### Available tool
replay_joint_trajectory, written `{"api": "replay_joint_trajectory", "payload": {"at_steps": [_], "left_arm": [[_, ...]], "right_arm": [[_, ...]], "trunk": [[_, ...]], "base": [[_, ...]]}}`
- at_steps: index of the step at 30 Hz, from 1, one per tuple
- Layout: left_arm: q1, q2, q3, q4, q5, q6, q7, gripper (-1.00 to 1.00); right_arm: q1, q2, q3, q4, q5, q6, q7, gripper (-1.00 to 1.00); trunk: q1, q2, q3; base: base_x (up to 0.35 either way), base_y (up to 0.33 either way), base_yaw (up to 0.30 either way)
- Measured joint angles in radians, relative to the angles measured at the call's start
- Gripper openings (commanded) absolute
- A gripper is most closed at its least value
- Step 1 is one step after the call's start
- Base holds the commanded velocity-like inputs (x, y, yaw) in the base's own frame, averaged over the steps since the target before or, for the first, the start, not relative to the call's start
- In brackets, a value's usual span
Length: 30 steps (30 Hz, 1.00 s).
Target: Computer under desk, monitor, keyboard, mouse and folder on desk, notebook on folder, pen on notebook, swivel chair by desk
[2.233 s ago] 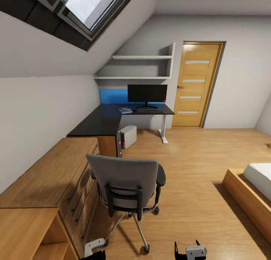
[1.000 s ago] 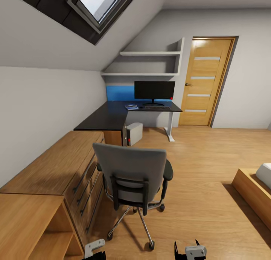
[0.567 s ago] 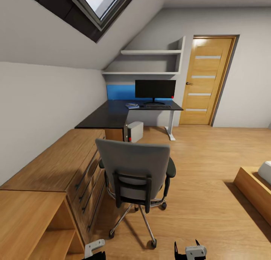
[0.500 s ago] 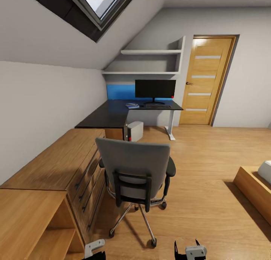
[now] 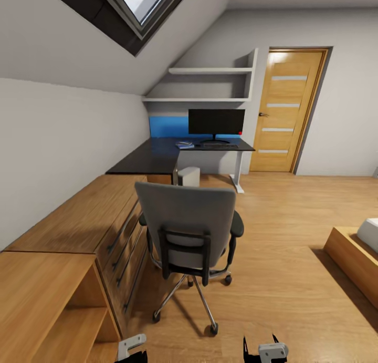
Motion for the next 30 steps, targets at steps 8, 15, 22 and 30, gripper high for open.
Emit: {"api": "replay_joint_trajectory", "payload": {"at_steps": [8, 15, 22, 30], "left_arm": [[0.0, 0.0, 0.0, 0.0, 0.001, 0.0, 0.0, 1.0], [0.0, 0.0, 0.0, 0.0, 0.001, 0.0, 0.0, 1.0], [-0.001, -0.002, -0.001, 0.017, 0.003, 0.008, -0.001, 1.0], [-0.126, -0.05, -0.002, -0.059, -0.037, 0.106, 0.002, 1.0]], "right_arm": [[0.0, 0.0, 0.0, 0.0, 0.0, 0.0, 0.0, 1.0], [0.0, 0.0, 0.0, 0.0, 0.0, 0.0, 0.0, 1.0], [0.0, 0.003, 0.002, -0.009, 0.006, 0.001, 0.001, 1.0], [-0.074, 0.003, -0.035, -0.277, -0.101, 0.312, -0.001, 1.0]], "trunk": [[0.03, -0.056, -0.025], [0.057, -0.105, -0.047], [0.084, -0.154, -0.069], [0.115, -0.21, -0.094]], "base": [[-0.028, 0.0, 0.0], [-0.002, 0.0, 0.0], [0.0, 0.0, 0.0], [0.0, 0.0, 0.0]]}}
